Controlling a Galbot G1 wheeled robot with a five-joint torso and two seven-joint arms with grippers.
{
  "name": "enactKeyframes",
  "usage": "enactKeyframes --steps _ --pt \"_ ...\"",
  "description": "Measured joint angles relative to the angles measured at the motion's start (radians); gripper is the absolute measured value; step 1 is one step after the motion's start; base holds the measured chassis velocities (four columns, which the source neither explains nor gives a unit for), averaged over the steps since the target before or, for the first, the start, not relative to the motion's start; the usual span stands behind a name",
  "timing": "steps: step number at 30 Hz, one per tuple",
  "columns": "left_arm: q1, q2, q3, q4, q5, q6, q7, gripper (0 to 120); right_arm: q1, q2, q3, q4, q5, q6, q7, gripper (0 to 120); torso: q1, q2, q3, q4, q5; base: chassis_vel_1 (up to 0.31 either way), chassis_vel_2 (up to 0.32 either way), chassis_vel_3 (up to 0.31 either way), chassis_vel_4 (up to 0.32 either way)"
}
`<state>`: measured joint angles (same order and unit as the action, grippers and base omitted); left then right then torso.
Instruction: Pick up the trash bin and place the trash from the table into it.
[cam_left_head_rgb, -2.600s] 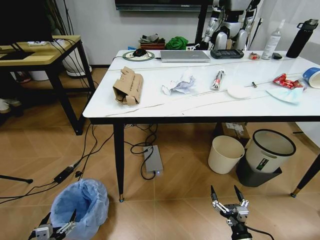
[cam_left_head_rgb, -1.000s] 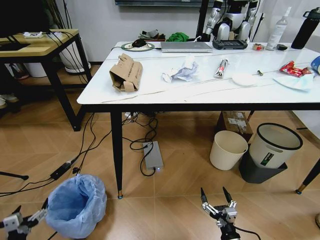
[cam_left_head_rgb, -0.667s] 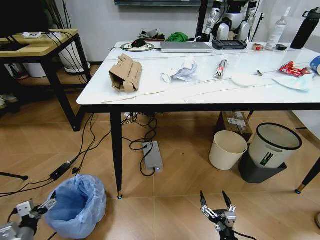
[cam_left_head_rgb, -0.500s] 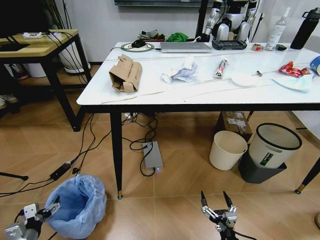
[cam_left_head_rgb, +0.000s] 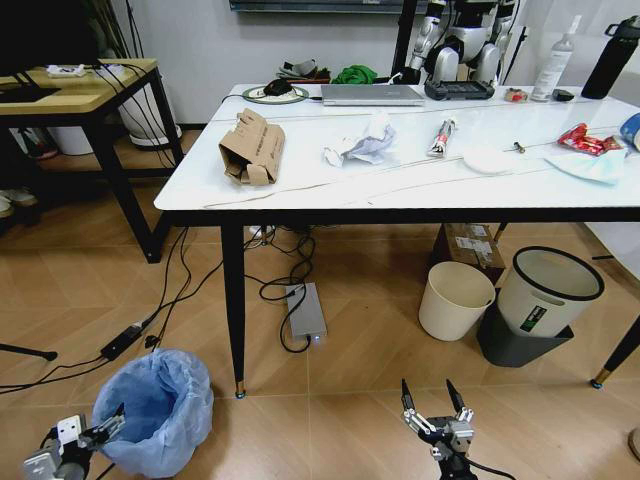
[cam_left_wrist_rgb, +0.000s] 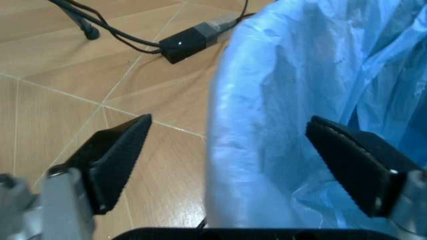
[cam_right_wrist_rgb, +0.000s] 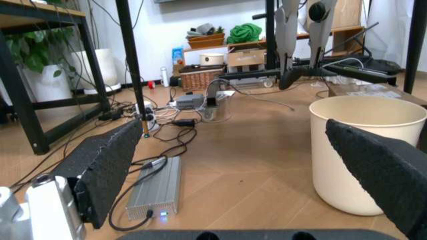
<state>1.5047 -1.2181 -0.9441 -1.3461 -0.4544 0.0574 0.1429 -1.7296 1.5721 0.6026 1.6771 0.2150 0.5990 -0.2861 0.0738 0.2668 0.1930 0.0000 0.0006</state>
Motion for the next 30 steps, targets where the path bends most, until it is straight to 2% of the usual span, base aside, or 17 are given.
enactKeyframes --steps 4,8,13,14,18,20,22,25,30 --pt "0.002 -0.003 -0.001 0.002 -0.002 -0.001 0.011 74 0.003 -0.001 -0.004 0.002 -0.003 -0.004 0.0 100 0.0 0.0 0.0 0.0 -0.0012 0.0 0.0 0.0 0.0" --pt "0.003 -0.004 -0.003 -0.001 -0.006 -0.003 0.013 63 0.008 -0.002 -0.005 0.001 -0.003 -0.006 0.0 100 0.0 0.001 0.001 0.0 -0.0007 0.0 0.0 0.0 0.0" --pt "0.004 -0.005 -0.005 -0.007 -0.015 -0.005 0.016 41 0.017 -0.007 -0.007 -0.002 -0.002 -0.013 0.001 100 0.0 0.001 0.001 -0.0001 -0.0006 0.0 0.0 0.0 0.0" --pt "0.004 -0.005 -0.005 -0.007 -0.015 -0.005 0.016 41 0.017 -0.007 -0.007 -0.002 -0.002 -0.013 0.001 100 0.0 0.001 0.001 -0.0001 -0.0006 0.0 0.0 0.0 0.0" --pt "0.006 -0.008 -0.007 -0.01 -0.017 -0.005 0.021 22 0.023 -0.012 -0.008 -0.002 0.0 -0.019 0.002 100 0.0 0.001 0.001 0.0 -0.0005 0.0 0.0 0.0 0.0" --pt "0.006 -0.008 -0.007 -0.011 -0.017 -0.005 0.021 22 0.023 -0.013 -0.008 -0.002 0.0 -0.019 0.003 100 0.0 0.001 0.001 0.0 -0.0006 0.0 0.0 0.0 0.0" --pt "0.01 -0.009 -0.008 -0.017 -0.017 -0.005 0.026 11 0.027 -0.017 -0.008 -0.002 0.002 -0.024 0.004 100 0.0 0.001 0.001 0.0 -0.0007 0.0 0.0 0.0 0.0" --pt "0.02 -0.014 -0.009 -0.032 -0.017 -0.007 0.039 0 0.03 -0.02 -0.009 -0.003 0.004 -0.027 0.005 100 0.0 0.001 0.001 -0.0001 -0.0005 0.0 0.0 0.0 0.0" --pt "0.091 -0.028 -0.003 -0.099 -0.007 -0.027 0.115 0 0.032 -0.022 -0.01 -0.007 0.004 -0.027 0.005 100 0.001 0.002 0.001 -0.0001 -0.0006 0.0 0.0 0.0 0.0"
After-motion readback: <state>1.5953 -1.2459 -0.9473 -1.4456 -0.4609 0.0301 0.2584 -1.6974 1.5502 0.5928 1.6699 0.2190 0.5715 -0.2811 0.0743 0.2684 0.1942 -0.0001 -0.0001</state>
